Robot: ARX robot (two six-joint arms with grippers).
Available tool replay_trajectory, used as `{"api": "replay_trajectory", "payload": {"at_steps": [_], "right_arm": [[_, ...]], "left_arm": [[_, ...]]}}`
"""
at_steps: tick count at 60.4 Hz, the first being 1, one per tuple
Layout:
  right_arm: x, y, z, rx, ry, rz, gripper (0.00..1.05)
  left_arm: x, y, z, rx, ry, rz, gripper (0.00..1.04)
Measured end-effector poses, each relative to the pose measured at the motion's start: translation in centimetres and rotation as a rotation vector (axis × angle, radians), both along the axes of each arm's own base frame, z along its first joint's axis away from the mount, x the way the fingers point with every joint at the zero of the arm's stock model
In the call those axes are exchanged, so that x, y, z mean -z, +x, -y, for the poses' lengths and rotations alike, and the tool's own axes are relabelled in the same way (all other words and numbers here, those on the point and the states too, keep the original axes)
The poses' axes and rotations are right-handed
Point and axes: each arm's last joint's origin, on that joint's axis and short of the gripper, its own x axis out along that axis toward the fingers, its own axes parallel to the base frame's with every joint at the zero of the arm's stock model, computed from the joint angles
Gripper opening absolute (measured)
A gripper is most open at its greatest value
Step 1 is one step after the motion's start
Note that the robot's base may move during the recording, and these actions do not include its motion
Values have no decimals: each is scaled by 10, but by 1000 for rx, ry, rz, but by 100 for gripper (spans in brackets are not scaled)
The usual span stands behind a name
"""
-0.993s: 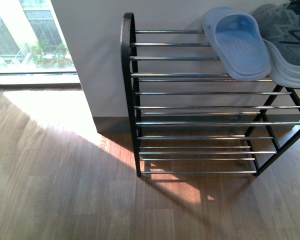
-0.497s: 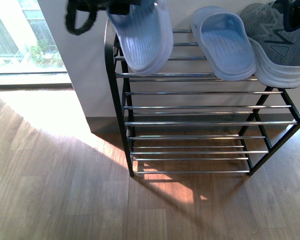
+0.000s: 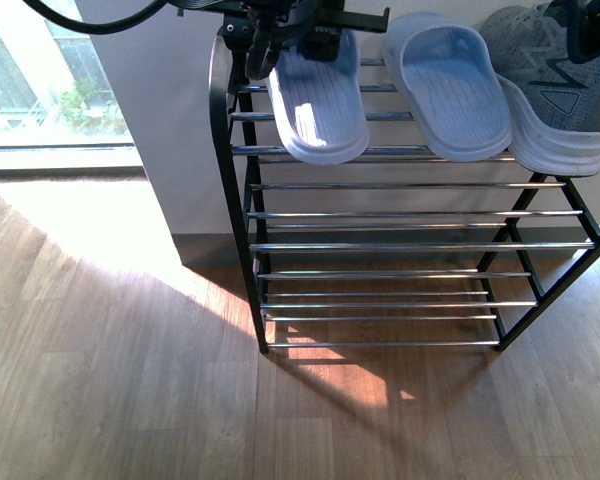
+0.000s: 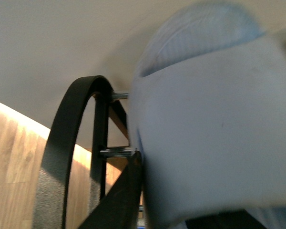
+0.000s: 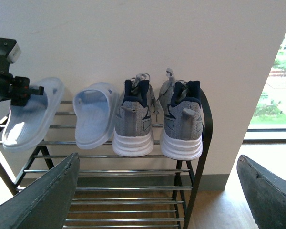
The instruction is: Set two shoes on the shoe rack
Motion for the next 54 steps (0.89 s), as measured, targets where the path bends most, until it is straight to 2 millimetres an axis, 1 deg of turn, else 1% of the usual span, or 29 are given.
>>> {"api": "replay_trajectory", "payload": {"at_steps": [4,10,14,17,19,20,24,26,29,37,54], "right_arm": [[0,0,0,0,0,0,96],[0,0,0,0,0,0,96],[0,0,0,0,0,0,96],[0,0,0,0,0,0,96],[0,0,0,0,0,0,96],[0,0,0,0,0,0,96],[0,0,0,1,0,0,96],[0,0,0,0,0,0,96],[0,0,0,-1,0,0,96],[0,0,0,0,0,0,96],[0,0,0,0,0,0,96]], "left_arm": [[-7,-6,2,10,-17,18,44],[-28,-23,-2,27,-57,50,60],[-47,-38,-9,28,-86,100,70],[-64,-52,-18,2,-99,153,79],[-70,-59,-22,-7,-103,169,83],[-76,-64,-25,-11,-107,180,86],[-90,-73,-31,-18,-119,206,96],[-95,-75,-33,-22,-125,219,96],[-95,-75,-33,-23,-126,220,95],[-82,-75,-33,-18,-108,188,95],[-81,-75,-33,-18,-107,185,95]]}}
